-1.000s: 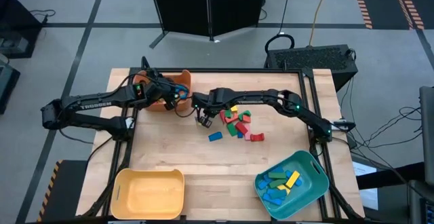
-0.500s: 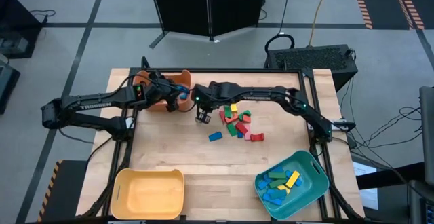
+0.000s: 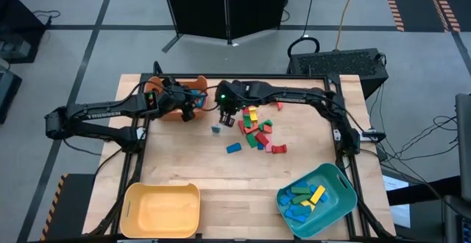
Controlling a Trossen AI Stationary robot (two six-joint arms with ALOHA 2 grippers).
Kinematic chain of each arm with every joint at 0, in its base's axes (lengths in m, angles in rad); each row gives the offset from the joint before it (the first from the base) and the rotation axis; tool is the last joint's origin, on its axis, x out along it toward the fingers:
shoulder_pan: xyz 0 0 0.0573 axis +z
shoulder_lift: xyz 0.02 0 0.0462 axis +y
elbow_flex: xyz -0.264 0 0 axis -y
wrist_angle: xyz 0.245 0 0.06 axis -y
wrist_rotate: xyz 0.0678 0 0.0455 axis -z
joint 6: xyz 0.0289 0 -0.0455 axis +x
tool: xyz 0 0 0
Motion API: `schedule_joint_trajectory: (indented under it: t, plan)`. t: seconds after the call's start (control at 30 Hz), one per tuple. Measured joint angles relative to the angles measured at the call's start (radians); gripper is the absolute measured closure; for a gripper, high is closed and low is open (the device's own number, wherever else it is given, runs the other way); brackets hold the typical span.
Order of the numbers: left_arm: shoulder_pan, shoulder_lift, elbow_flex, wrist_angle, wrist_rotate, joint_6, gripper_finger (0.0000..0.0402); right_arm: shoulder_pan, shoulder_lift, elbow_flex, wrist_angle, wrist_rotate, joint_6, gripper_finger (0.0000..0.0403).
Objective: Sort blocks by size
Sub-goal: Put the dark green arch block into the orange bin
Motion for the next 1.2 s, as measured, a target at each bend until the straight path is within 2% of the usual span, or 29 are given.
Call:
schedule_joint_trajectory:
  t: [0.13,0.27,0.37,0.5,0.63,0.83,1.1,1.2]
  plan:
    - [0.0,0.0,0.0,0.003,0.0,-0.001,0.0126,-0.014,-0.139,-0.178,0.122,-0.014,-0.005,0.0384]
    - [-0.002,0.001,0.0,0.054,0.05,0.01,0.0126,-0.037,-0.293,-0.406,0.35,-0.136,0.003,0.0384]
    - [-0.009,0.001,0.0,0.122,0.165,0.044,0.0126,-0.046,-0.385,-0.548,0.495,-0.203,0.015,0.0384]
    - [-0.03,0.005,0.0,0.24,0.334,0.084,0.0126,-0.046,-0.473,-0.679,0.592,-0.213,0.016,0.0384]
    - [-0.063,0.021,0.0,0.334,0.415,0.146,0.0126,-0.045,-0.531,-0.785,0.666,-0.306,-0.02,0.0384]
    - [-0.119,0.103,0.0,0.427,0.503,0.301,0.0126,-0.044,-0.557,-0.866,0.775,-0.546,-0.114,0.0384]
    - [-0.195,0.262,-0.001,0.667,0.51,0.507,0.0126,-0.044,-0.557,-0.867,0.741,-0.581,-0.172,0.0382]
    - [-0.217,0.297,-0.001,0.755,0.509,0.522,0.0126,-0.047,-0.553,-0.867,0.7,-0.6,-0.193,0.0381]
